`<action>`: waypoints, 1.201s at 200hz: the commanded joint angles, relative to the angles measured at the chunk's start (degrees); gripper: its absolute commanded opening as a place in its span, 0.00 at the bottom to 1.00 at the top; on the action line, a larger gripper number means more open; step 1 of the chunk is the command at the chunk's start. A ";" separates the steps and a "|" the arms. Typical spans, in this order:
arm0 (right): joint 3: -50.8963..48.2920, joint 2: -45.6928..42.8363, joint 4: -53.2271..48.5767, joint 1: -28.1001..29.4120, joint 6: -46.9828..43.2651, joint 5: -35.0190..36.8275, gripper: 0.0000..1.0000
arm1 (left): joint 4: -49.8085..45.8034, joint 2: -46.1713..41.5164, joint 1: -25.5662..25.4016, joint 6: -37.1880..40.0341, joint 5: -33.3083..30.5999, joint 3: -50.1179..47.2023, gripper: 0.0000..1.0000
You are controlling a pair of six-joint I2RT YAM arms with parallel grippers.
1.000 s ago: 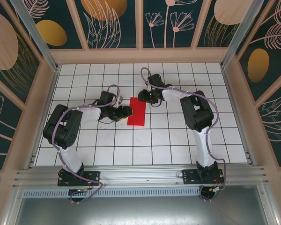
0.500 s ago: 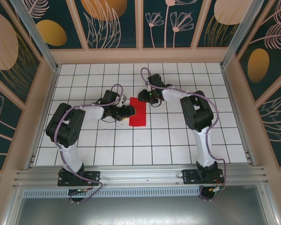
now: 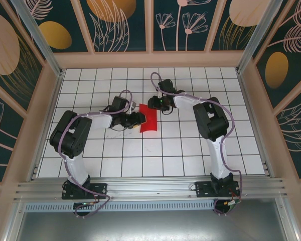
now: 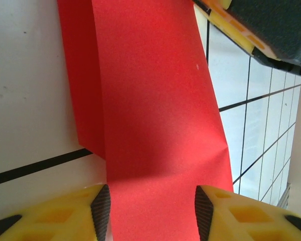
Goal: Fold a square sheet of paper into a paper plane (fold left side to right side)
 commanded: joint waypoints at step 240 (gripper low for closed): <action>-5.62 -4.22 4.24 0.25 -4.47 2.90 0.69 | -2.54 -2.52 -0.63 -1.08 -3.73 -1.18 0.55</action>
